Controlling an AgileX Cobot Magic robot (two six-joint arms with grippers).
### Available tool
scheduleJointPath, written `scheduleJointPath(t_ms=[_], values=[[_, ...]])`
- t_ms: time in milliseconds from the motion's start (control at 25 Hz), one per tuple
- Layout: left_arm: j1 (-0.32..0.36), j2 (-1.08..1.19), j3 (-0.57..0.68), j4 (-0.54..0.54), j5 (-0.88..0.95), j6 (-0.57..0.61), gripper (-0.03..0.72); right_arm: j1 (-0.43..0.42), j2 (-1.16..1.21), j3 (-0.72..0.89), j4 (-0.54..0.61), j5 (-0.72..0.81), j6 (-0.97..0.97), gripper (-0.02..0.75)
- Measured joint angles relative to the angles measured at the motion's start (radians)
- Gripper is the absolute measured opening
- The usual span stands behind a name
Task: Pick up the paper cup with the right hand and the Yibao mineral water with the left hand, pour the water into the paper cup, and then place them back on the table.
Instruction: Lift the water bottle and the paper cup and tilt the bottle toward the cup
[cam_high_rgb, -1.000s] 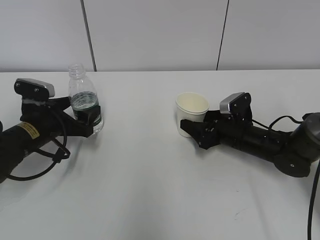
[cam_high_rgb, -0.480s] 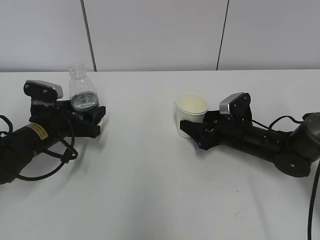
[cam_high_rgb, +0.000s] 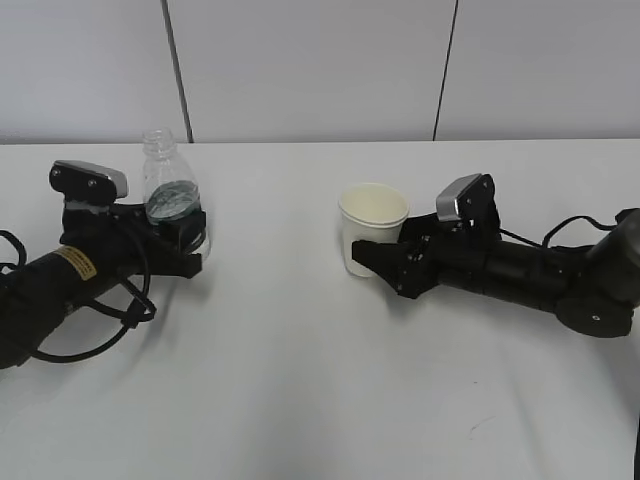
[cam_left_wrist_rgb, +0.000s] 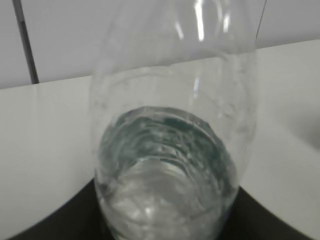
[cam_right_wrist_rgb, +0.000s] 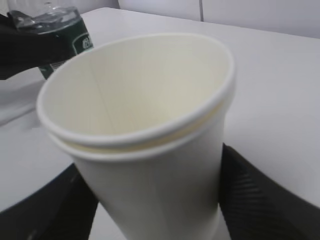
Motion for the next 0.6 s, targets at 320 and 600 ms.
scheduleJointPath(t_ms=[320, 600], values=[[0.0, -0.005, 0.0, 0.04, 0.007, 0.0, 0.347, 0.0, -0.01, 0.0, -0.129, 0.0, 0.106, 0.54], [-0.001, -0.124, 0.0, 0.142, 0.07, 0.0, 0.347, 0.053, -0.028, 0.0, -0.189, 0.013, 0.143, 0.54]])
